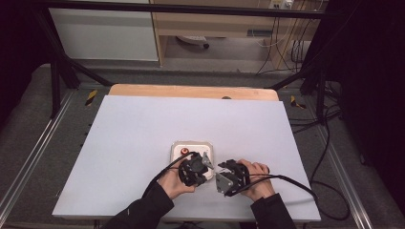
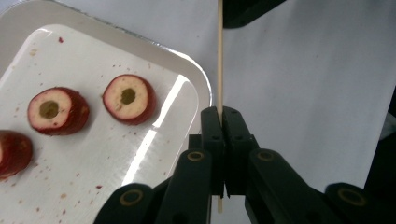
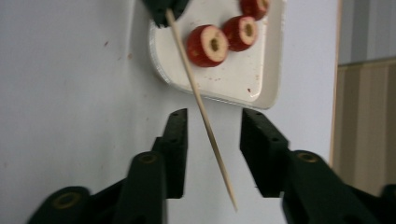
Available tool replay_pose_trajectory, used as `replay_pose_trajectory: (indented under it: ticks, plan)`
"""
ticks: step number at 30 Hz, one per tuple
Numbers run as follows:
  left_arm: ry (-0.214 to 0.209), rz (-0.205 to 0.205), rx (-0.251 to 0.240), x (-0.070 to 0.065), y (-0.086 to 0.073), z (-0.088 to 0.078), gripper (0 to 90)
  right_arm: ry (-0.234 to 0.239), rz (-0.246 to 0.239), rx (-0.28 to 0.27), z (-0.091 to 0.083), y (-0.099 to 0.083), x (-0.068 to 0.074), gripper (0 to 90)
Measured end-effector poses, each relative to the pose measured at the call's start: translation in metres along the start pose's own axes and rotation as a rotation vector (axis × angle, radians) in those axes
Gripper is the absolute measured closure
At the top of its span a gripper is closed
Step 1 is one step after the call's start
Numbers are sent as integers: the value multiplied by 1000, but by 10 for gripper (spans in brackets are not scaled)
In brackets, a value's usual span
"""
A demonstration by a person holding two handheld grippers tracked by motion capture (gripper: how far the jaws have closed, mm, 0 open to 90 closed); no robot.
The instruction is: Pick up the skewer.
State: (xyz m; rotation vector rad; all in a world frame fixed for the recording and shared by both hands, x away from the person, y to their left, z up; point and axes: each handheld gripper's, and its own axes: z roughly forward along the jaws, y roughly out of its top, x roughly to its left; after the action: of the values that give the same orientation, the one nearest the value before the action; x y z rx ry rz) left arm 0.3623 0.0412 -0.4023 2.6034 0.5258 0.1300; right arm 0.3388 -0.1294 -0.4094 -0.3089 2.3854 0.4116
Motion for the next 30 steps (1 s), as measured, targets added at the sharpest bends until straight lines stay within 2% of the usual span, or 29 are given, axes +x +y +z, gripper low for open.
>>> replay_pose_trajectory:
  ticks: [3, 5, 8, 9, 12, 13, 19, 24, 30]
  plan:
    - [13, -3, -9, 3, -8, -6, 886, -3, 185, -53, -4, -7, -5, 504]
    - [22, -6, -15, 6, -15, -10, 886, 1, 281, -63, -7, -13, -7, 450]
    - [29, -21, -23, 10, -26, -15, 886, 4, 392, -87, -11, -21, -8, 406]
    - [29, -21, -23, 10, -26, -15, 886, 5, 435, -93, -11, -23, -8, 385]
    - [39, -49, -48, 14, -41, -20, 885, 15, 570, -97, -11, -32, -9, 346]
    - [43, -57, -54, 15, -44, -22, 885, 18, 595, -99, -11, -34, -9, 336]
    - [71, -111, -130, 19, -68, -34, 885, 66, 833, -114, -6, -48, -9, 271]
    - [91, -147, -196, 20, -90, -41, 885, 93, 956, -94, -3, -51, -11, 181]
    - [114, -183, -272, 24, -107, -48, 885, 125, 1056, -91, -2, -50, -16, 104]
